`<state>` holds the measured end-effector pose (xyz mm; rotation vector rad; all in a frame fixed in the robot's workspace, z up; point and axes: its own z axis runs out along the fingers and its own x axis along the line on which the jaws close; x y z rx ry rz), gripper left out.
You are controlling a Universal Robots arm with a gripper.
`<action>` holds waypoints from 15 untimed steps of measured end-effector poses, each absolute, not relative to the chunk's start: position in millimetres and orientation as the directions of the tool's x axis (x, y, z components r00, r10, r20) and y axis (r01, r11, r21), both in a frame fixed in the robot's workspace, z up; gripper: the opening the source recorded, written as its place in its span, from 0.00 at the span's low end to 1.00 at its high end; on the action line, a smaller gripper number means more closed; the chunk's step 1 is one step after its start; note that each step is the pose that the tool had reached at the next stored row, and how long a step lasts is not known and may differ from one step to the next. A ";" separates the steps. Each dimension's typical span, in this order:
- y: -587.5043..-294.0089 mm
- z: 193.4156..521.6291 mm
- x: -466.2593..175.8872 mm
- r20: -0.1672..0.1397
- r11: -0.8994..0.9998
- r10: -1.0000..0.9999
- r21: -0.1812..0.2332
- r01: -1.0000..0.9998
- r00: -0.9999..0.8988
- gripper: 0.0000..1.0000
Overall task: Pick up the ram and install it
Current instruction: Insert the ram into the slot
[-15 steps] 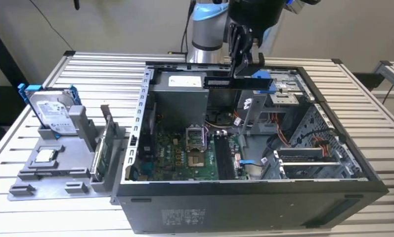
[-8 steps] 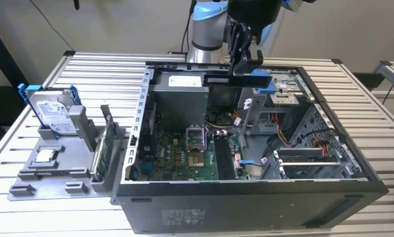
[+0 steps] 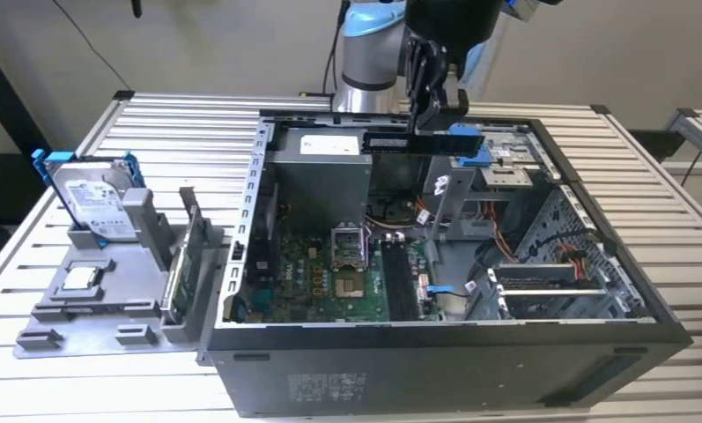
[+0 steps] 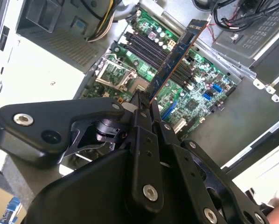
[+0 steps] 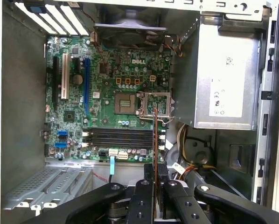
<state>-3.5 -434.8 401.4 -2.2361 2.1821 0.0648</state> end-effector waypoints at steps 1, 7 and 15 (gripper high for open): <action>-434.8 401.4 -3.5 -0.041 -0.025 -0.999 0.017 -1.000 0.024 0.14; -434.7 401.4 -3.5 -0.041 -0.010 -0.999 0.017 -1.000 0.010 0.14; -434.7 401.3 -3.5 -0.041 0.040 -0.998 0.017 -0.999 -0.040 0.14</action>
